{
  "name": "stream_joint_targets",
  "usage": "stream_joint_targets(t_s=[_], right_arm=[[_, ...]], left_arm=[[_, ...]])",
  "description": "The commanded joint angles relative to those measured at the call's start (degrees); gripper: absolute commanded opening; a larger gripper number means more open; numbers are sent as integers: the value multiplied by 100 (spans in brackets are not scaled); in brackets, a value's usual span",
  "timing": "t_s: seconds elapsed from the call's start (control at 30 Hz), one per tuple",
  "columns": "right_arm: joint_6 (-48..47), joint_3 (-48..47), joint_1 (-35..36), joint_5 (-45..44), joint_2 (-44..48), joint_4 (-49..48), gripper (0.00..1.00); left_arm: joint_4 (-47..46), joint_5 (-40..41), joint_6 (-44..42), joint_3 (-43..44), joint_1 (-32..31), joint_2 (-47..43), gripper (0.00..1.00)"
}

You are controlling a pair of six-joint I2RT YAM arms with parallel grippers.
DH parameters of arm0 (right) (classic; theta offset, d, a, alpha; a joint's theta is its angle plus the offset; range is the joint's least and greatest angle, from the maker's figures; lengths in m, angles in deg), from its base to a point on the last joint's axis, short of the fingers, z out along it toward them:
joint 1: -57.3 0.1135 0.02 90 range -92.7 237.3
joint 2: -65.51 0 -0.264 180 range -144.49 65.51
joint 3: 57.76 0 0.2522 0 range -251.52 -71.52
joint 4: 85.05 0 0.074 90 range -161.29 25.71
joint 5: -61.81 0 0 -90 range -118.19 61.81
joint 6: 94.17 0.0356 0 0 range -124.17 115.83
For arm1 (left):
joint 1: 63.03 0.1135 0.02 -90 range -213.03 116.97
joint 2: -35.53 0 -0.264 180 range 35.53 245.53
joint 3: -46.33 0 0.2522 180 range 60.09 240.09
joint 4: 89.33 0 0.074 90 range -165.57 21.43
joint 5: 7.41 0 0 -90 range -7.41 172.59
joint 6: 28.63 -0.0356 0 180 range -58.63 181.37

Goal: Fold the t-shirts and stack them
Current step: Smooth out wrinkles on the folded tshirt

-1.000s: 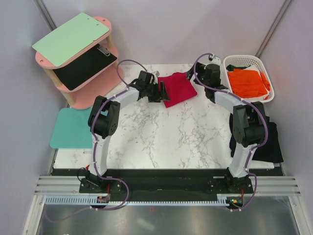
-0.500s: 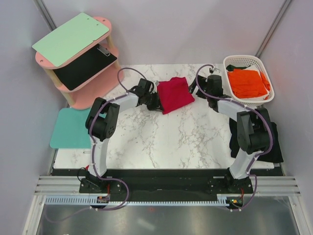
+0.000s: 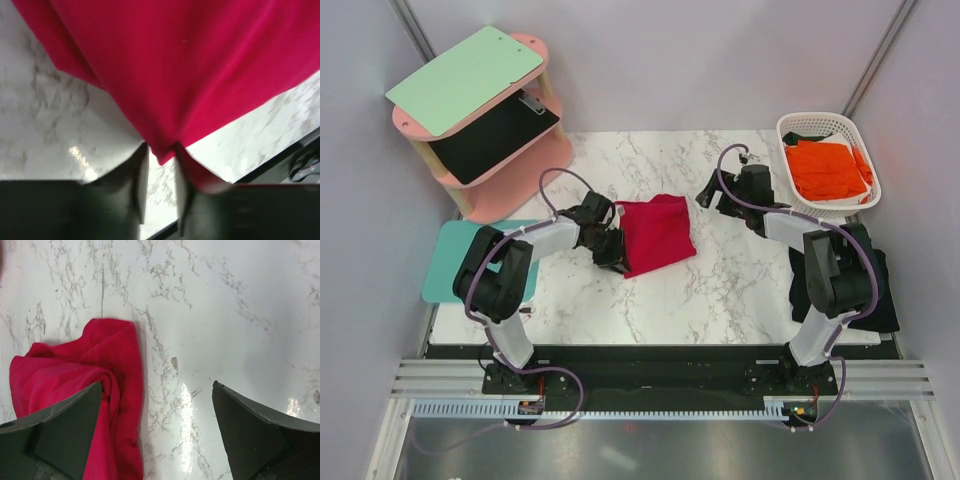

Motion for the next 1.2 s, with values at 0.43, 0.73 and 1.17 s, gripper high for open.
stream_joint_targets(t_s=[0.43,0.73,1.17], right_arm=[[194,-1055,731,1011,-522,-37,80],[353,-1223,774,1082,-813,147,71],[616,-1258,818,1390,-945,-204,6]], left_arm=[[-546,1859,-59,461,128,-921,54],[-582,1815,20,1446,383,406,54],[-652,1833,38,1842,576,952,2]])
